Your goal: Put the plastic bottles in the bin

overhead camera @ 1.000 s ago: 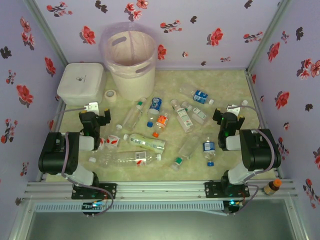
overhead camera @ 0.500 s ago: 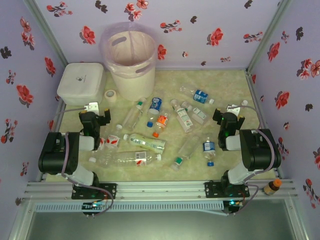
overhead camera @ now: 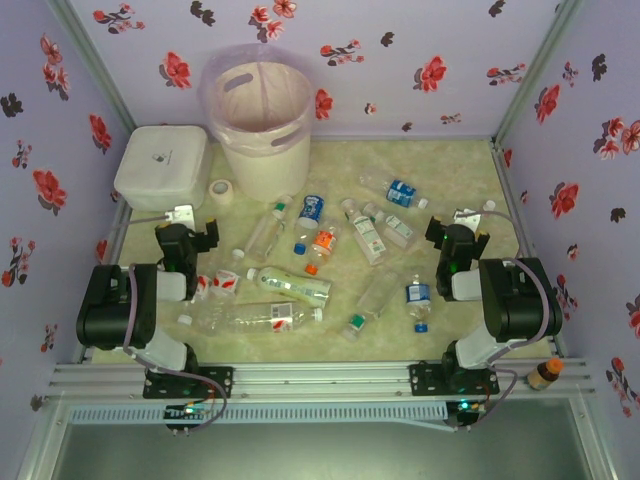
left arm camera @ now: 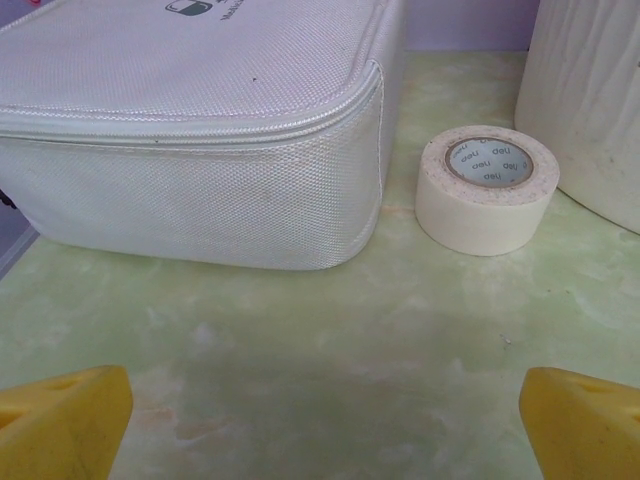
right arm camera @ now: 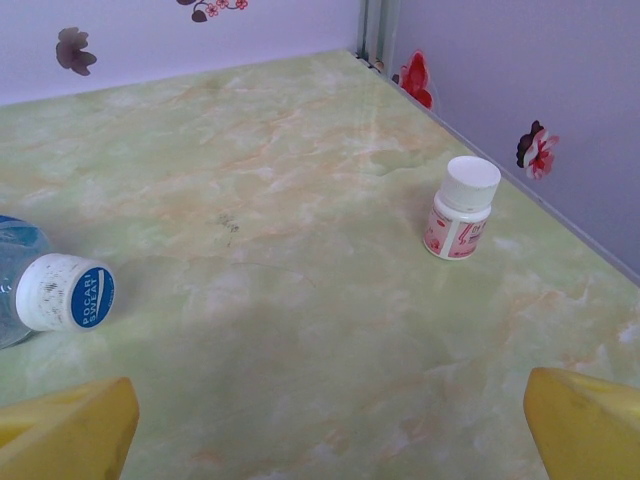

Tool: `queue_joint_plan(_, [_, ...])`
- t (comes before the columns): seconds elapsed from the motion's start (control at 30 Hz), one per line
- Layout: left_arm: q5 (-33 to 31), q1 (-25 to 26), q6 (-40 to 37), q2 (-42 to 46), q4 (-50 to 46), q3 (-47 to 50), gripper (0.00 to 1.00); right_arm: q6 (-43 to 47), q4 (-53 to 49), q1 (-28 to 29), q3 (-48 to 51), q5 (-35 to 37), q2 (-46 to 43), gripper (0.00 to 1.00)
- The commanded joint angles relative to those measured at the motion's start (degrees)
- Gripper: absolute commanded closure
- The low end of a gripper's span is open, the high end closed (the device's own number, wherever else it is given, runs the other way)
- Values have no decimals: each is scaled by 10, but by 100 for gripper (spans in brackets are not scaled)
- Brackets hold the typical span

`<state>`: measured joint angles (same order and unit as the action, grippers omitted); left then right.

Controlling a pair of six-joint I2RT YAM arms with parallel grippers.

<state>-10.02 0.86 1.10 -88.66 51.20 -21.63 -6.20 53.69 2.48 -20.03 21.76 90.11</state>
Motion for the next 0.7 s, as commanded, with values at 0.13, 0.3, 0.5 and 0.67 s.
queue_joint_plan(0.13, [-4,-4,4,108,-192,-73,0,-1,-123,-3,-39,-22,-82,1])
queue_joint_plan(0.3, [0,-2,80,209,-410,-163,0,-57,-454,-3,-139,-6,-229,1])
queue_joint_plan(0.5, [88,13,186,262,-662,-275,0,-210,-944,-3,-291,-49,-331,1])
queue_joint_plan(0.67, [152,51,224,290,-792,-327,0,-260,-1170,15,-324,-159,-406,1])
